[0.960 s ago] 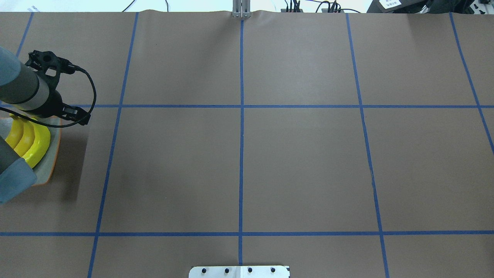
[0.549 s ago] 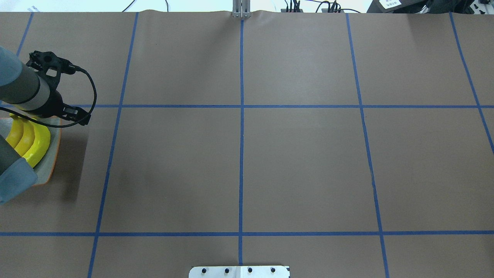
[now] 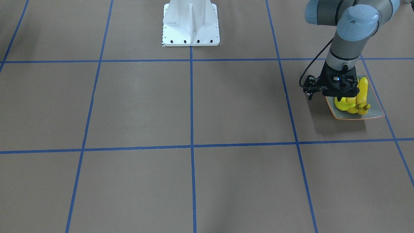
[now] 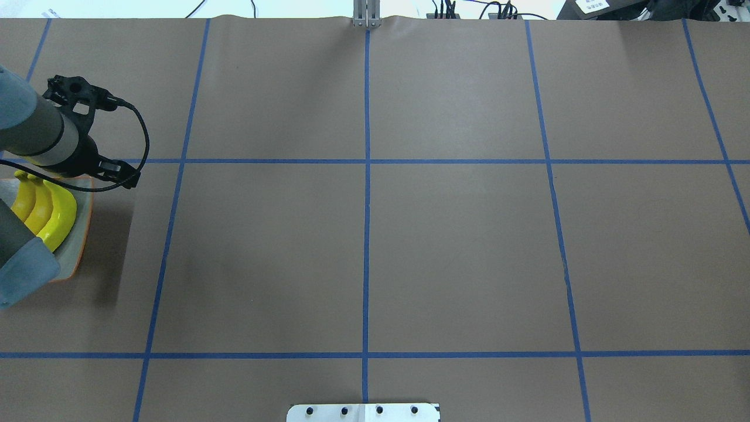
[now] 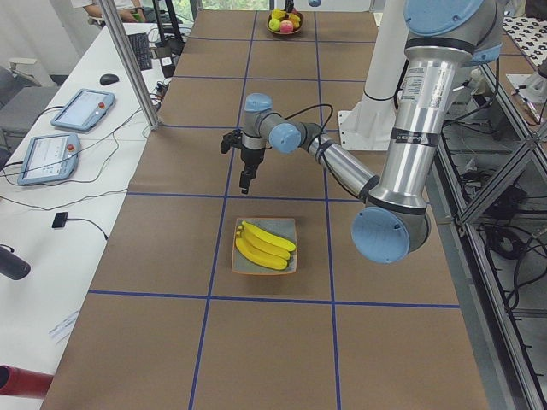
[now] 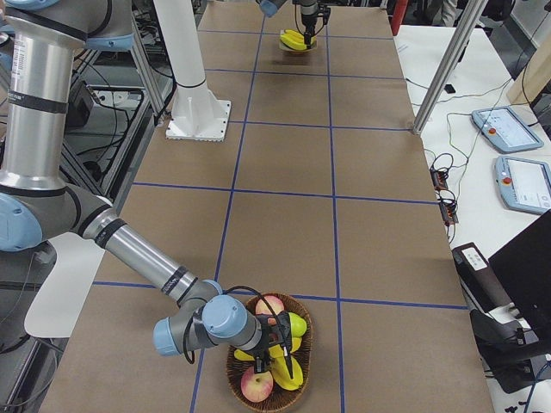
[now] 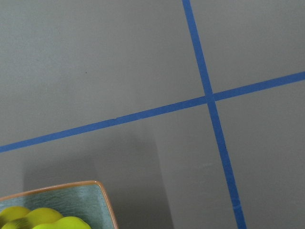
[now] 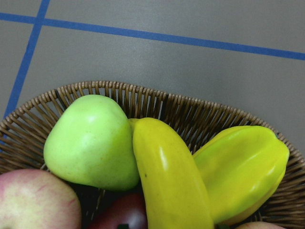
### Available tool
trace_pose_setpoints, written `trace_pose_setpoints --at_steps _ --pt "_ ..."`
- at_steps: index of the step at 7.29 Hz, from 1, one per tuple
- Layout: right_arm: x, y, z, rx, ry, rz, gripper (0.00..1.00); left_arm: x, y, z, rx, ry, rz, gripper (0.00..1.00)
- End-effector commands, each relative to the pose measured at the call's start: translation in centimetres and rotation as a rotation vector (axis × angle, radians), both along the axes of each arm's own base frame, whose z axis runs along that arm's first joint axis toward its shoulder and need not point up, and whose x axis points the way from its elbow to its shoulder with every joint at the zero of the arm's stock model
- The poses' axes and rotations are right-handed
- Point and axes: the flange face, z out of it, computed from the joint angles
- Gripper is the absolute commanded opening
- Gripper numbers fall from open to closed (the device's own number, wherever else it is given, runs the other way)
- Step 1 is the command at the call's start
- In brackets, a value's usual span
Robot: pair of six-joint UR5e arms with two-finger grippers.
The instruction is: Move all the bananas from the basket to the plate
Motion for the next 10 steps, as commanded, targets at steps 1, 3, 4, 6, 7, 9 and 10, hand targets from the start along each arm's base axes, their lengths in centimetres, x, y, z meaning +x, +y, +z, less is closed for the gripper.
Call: trace_pose_setpoints --at_steps 1,3,4,6,7,9,10 --pt "0.7 -0.1 -1.0 0.016 -0.036 0.015 0.00 0.0 0.0 0.1 -0.001 -0.001 -0.001 1.00" --pt "3.2 0.8 -1.5 0.067 -0.048 0.032 0.00 0.3 0.0 0.0 -0.001 0.000 0.001 1.00" --pt "4.3 0.9 -2.0 0.060 -0.083 0.026 0.00 0.5 -0.1 -0.2 -0.005 0.004 -0.004 1.00" --pt "5.8 -1.7 -7.9 0.051 -0.106 0.022 0.00 0.9 -0.4 -0.4 -0.005 0.007 -0.007 1.00" --pt "5.7 -3.0 -12.0 0.019 -0.163 0.012 0.00 0.9 -0.4 -0.7 -0.009 0.012 -0.018 1.00" --pt "5.3 -5.6 -19.2 -0.029 -0.227 0.030 0.00 2.1 -0.8 -3.0 -0.022 0.059 -0.066 1.00" --pt "2.9 -7.0 -21.7 -0.106 -0.323 0.053 0.00 4.0 -1.5 -4.6 -0.030 0.100 -0.097 1.00"
